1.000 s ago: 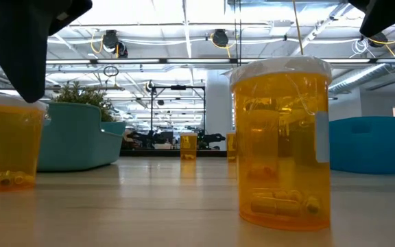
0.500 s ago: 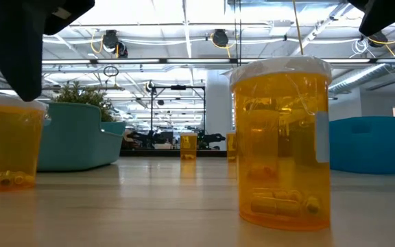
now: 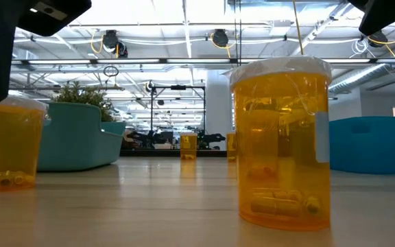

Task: Pick and place medicine bottles into bin by pill shape (circle, oval)
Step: Put the yellow tablet bottle into the blue bin

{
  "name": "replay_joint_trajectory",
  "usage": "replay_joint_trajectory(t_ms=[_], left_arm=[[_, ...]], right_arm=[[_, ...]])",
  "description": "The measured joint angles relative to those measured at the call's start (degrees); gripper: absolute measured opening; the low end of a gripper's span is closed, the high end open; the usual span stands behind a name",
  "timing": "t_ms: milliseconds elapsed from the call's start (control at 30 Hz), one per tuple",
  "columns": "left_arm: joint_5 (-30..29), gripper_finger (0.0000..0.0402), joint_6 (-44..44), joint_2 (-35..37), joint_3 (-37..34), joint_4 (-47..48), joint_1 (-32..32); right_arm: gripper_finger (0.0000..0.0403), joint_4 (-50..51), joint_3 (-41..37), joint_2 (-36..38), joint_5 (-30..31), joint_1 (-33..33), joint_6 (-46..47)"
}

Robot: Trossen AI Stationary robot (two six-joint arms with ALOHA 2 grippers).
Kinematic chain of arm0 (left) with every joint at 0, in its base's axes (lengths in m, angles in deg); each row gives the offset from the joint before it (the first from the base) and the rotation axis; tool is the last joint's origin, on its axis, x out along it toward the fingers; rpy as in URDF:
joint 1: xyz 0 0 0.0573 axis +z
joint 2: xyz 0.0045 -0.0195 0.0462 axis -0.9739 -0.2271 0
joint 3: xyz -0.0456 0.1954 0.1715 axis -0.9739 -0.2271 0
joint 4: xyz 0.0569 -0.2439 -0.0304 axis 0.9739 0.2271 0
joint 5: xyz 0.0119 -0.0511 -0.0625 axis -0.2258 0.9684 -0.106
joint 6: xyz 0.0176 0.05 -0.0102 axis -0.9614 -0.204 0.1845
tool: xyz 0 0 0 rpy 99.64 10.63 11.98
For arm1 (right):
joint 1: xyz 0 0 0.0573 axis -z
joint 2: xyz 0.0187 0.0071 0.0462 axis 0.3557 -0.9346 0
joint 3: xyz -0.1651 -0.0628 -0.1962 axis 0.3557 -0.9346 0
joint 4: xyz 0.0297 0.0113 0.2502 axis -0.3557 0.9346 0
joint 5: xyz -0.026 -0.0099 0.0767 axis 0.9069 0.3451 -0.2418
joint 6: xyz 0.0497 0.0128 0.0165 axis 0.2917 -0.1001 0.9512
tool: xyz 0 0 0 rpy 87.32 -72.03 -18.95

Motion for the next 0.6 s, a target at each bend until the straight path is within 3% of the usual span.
replay_joint_trajectory(t_ms=[367, 600], left_arm=[[0.0, 0.0128, -0.9, 0.0, 0.0, -0.2, 0.1], [-0.2, 0.0127, -2.3, 2.7, -0.1, 0.2, 1.3]], right_arm=[[0.0205, -1.0, 0.0, 0.0, 0.2, 0.0, -0.3], [0.0205, -6.5, 0.0, 0.0, 4.0, 0.5, -4.7]])
